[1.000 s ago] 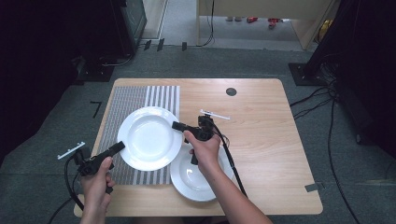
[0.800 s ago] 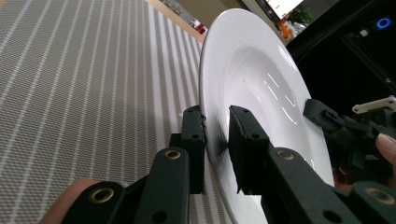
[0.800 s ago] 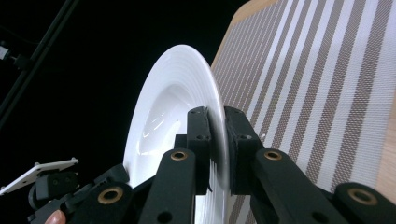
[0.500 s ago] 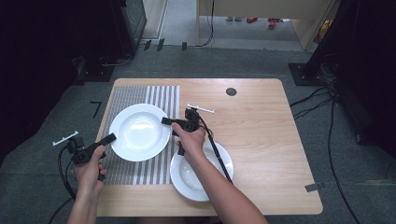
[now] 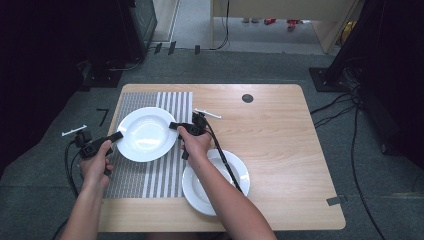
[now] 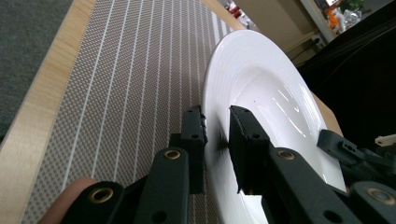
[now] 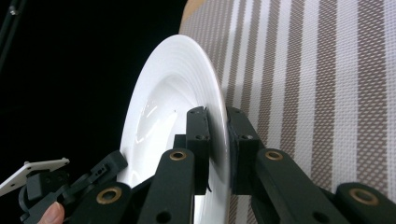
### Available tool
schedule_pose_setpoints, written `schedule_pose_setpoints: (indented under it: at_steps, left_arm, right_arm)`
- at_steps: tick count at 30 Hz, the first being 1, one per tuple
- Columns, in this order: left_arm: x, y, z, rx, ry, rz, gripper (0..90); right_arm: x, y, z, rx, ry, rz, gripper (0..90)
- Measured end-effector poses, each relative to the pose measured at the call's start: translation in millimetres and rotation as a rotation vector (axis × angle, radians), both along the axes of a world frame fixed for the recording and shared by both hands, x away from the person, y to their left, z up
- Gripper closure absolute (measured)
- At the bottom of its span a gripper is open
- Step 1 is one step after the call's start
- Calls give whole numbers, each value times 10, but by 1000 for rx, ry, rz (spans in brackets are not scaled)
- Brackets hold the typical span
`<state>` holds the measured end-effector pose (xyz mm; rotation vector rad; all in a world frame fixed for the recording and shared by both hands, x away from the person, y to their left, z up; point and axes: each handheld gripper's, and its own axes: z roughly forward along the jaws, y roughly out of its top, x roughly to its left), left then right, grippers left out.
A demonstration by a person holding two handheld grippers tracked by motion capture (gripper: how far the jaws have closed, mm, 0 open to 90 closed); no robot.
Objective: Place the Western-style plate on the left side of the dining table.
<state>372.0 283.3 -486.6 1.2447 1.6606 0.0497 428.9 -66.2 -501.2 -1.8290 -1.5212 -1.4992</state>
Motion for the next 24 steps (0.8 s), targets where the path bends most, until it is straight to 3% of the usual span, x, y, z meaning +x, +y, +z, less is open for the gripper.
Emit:
schedule_pose_setpoints:
  at_steps: [9,17,22,24]
  left_arm:
    - [204,-53,-80,21,46,-4,770]
    - [286,-114,-106,75,72,-7,767]
    - [303,-111,-146,76,72,-8,758]
    - [302,-132,-142,98,62,-7,749]
  right_arm:
    - [169,-16,-97,-25,47,-30,818]
    - [230,36,-168,-123,38,-27,780]
    - [233,46,-165,-135,39,-31,784]
    - [233,54,-158,-142,38,-32,748]
